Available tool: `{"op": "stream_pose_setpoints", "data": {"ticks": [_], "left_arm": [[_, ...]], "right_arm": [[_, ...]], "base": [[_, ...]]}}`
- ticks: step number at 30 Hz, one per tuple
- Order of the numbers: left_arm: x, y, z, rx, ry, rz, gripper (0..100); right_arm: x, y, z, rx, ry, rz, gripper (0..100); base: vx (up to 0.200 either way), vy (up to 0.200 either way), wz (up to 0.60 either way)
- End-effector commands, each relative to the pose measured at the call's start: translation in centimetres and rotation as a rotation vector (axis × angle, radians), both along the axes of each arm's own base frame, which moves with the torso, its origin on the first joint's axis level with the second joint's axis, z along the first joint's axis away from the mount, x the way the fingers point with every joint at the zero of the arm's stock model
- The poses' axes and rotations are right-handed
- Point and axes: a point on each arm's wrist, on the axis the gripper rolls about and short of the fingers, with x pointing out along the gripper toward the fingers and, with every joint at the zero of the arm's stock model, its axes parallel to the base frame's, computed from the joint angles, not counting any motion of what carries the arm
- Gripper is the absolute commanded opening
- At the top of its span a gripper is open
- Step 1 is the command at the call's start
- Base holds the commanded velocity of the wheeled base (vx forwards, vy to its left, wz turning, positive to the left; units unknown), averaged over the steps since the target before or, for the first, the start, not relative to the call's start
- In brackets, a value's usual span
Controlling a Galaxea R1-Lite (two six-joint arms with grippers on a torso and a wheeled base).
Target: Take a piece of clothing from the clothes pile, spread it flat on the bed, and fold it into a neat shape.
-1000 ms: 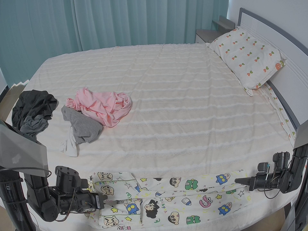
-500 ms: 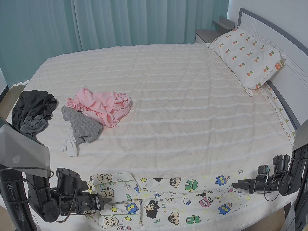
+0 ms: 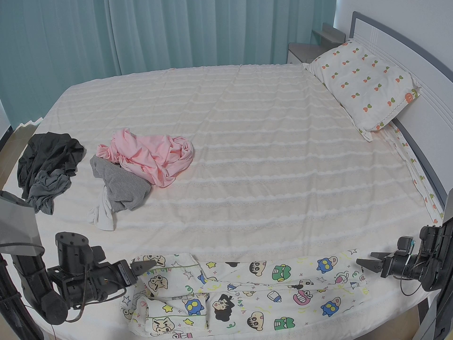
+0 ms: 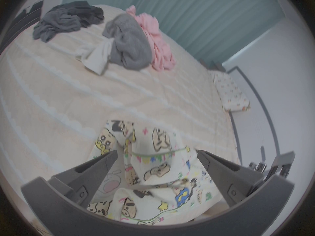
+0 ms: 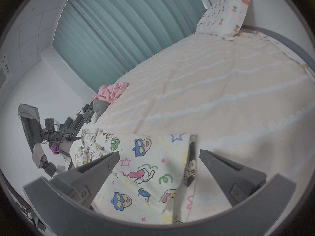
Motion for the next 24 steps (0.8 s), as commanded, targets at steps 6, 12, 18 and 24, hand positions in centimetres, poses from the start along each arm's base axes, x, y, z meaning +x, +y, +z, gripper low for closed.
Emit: {"op": "stream_pose_setpoints", "data": {"ticks": [6,12,18,24], "left_arm": [[-2.2,2.5,6.2,-0.304,-0.217,0.230,100],[-2.3,2.7,6.1,-0.313,-0.212,0.245,100],[-2.1,2.8,5.9,-0.321,-0.194,0.262,100],[-2.0,2.7,5.5,-0.334,-0.158,0.274,100]], "right_arm": [[1.2,6.4,3.1,0.125,-0.017,0.180,100],[3.8,12.8,2.1,0.179,0.050,0.215,100],[4.9,18.0,1.1,0.228,0.088,0.287,100],[4.5,20.2,-0.7,0.199,0.182,0.348,100]], "base": [[0.000,0.000,0.00],[0.000,0.000,0.00],[0.000,0.000,0.00],[0.000,0.000,0.00]]}}
